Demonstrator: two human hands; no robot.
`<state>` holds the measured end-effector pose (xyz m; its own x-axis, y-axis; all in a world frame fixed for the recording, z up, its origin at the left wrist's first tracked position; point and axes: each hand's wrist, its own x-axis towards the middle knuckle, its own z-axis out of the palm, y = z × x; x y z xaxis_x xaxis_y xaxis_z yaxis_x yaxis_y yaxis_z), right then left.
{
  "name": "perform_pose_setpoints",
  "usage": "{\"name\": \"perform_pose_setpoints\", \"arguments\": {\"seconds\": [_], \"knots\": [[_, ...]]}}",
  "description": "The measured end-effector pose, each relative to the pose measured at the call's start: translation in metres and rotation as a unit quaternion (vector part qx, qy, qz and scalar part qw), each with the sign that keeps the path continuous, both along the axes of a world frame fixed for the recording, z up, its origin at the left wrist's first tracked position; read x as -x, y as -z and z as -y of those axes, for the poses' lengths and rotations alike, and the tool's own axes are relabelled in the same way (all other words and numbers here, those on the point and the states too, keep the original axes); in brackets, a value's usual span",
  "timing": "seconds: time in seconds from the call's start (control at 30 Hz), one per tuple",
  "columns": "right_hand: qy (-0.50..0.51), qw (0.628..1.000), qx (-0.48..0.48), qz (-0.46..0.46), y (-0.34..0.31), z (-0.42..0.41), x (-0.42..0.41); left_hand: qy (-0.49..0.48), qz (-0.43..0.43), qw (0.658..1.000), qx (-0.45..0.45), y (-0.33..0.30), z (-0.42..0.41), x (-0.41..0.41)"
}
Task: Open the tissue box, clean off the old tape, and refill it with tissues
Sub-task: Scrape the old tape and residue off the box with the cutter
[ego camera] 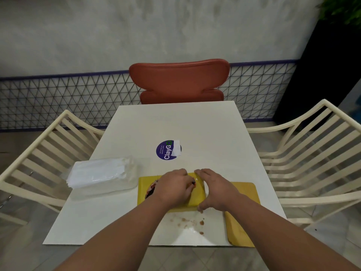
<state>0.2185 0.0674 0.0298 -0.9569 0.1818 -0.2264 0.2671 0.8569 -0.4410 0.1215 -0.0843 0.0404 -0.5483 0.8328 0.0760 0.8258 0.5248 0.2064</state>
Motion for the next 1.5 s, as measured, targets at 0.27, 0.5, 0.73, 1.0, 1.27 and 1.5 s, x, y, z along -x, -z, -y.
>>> {"name": "perform_pose_setpoints", "arguments": {"seconds": [0.27,0.5,0.73,1.0,1.27,1.5], "knots": [[-0.001,1.0,-0.002,0.004,0.0,0.0,0.0,0.005,0.01,1.0,-0.005,-0.004,-0.001,0.002],[0.002,1.0,0.001,0.003,0.0,0.0,0.0,-0.028,-0.004,0.999,-0.017,-0.003,0.001,0.008],[0.003,1.0,0.005,0.003,0.001,-0.001,0.001,0.05,0.01,0.998,0.026,-0.004,0.006,0.005],[0.003,1.0,0.009,0.005,0.002,-0.002,0.001,0.046,0.027,0.998,0.026,0.0,0.015,-0.005],[0.005,1.0,0.012,0.011,-0.001,-0.002,0.003,-0.14,0.003,0.99,-0.003,0.004,0.051,0.029],[0.0,1.0,0.007,0.01,-0.001,-0.001,0.003,-0.001,0.025,1.0,-0.006,0.006,0.026,-0.011]]}}
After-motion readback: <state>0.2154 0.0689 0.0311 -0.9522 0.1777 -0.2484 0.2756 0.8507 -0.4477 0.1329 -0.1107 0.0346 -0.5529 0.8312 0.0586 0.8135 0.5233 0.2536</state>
